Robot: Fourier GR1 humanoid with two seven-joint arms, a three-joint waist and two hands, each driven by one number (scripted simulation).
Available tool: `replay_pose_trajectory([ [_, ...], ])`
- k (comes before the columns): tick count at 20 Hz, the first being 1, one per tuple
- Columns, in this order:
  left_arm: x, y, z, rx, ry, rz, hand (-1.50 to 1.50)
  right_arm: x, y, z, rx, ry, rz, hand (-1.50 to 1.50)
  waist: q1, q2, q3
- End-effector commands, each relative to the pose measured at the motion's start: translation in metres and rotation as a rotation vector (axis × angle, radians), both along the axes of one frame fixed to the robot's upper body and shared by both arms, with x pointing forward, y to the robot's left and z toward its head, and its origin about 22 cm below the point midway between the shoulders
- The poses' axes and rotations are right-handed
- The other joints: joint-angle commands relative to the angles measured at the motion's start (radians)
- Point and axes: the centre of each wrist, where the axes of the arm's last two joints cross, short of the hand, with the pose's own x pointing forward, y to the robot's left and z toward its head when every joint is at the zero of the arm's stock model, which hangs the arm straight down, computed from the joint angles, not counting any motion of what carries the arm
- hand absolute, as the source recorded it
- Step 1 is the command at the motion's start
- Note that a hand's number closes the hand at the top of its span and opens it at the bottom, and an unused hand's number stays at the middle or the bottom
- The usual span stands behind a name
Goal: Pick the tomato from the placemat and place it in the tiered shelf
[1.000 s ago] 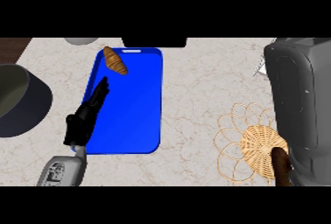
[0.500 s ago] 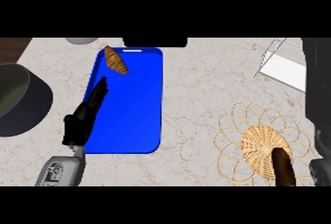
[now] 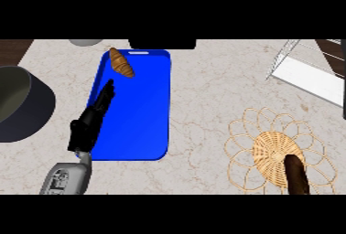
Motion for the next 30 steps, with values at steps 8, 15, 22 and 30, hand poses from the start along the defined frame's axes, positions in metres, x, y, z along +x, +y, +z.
replay_pose_trajectory([
  [8, -0.008, 0.0, -0.017, -0.009, 0.009, -0.026, 0.0, 0.032, -0.064, -0.037, -0.12, 0.003, 0.0, 1.5, 0.016, 0.007, 0.0],
  [15, 0.003, 0.003, -0.003, -0.001, -0.005, -0.006, 0.0, 0.022, -0.105, -0.067, 0.024, -0.263, 0.065, 1.5, 0.007, 0.008, 0.002],
  [22, -0.004, -0.013, 0.0, -0.005, -0.001, -0.026, 0.0, 0.032, -0.122, -0.053, 0.041, -0.285, 0.104, 1.5, 0.017, 0.006, 0.001],
  [30, -0.014, -0.003, -0.004, -0.021, 0.014, -0.007, 0.0, 0.023, -0.151, -0.084, 0.016, -0.149, -0.189, -1.5, 0.008, -0.001, -0.001],
])
